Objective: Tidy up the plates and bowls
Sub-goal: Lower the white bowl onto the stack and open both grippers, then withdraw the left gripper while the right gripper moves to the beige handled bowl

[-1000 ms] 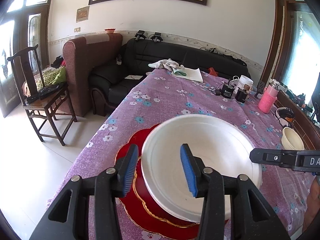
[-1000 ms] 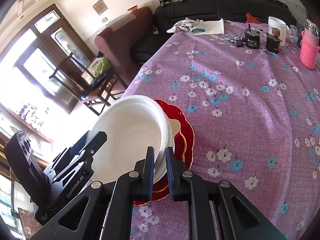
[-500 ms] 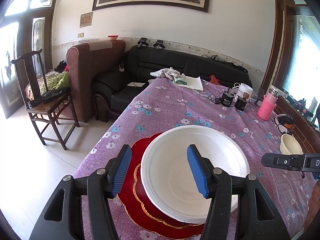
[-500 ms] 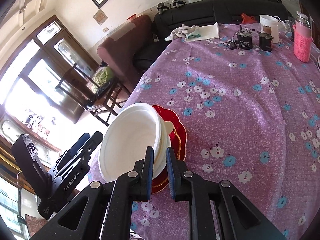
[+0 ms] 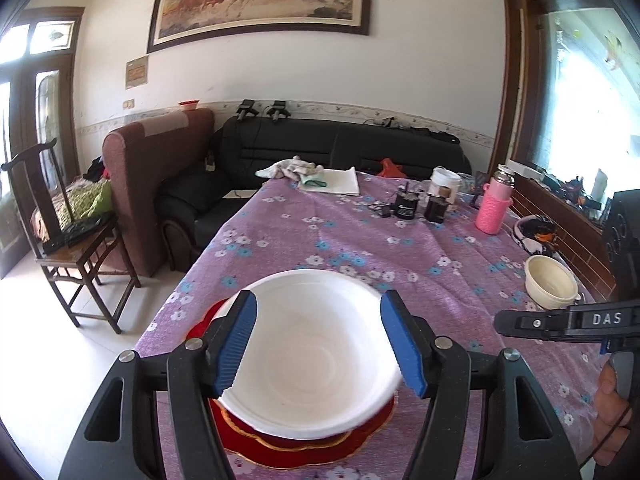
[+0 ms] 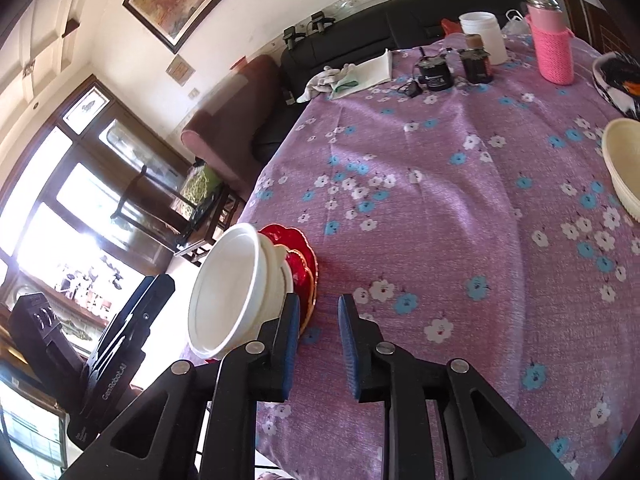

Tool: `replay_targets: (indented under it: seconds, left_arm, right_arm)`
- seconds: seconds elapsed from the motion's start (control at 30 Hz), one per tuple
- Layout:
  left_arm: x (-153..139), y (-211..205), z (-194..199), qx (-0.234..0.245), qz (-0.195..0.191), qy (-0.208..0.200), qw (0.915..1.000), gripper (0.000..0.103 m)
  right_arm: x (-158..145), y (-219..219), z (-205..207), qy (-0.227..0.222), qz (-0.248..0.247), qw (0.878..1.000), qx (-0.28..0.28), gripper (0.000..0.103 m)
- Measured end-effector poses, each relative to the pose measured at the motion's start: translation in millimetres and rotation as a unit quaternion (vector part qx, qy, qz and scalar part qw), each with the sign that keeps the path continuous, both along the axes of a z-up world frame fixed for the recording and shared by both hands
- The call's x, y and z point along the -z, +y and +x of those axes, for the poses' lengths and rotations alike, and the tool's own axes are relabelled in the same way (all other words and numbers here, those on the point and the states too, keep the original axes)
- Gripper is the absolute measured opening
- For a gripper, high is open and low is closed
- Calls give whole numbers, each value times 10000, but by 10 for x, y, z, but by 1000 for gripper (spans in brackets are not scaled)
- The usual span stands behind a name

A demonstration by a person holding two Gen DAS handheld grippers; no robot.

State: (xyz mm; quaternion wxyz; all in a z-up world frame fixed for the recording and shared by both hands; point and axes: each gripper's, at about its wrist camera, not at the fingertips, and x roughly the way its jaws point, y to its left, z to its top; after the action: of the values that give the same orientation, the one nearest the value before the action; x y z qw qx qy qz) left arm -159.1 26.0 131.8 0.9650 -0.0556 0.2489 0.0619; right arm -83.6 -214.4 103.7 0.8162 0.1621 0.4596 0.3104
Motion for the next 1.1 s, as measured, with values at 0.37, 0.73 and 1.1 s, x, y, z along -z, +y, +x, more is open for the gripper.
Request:
replay_targets:
  seconds: [0.37, 0.73, 1.1]
  left_arm:
    - [-25, -834, 75, 921, 342, 99, 9951, 68]
    - [516, -1758, 366, 1968, 523, 934, 9746, 68]
    - [1104, -2133, 733, 2214, 389, 1735, 9588, 68]
  right_arm:
    - [122, -571, 14, 104, 285, 9985, 448, 22]
    - [356, -1307, 20, 265, 529, 9928, 1041, 22]
    - [574, -2482, 0, 377, 714, 9718, 2215, 22]
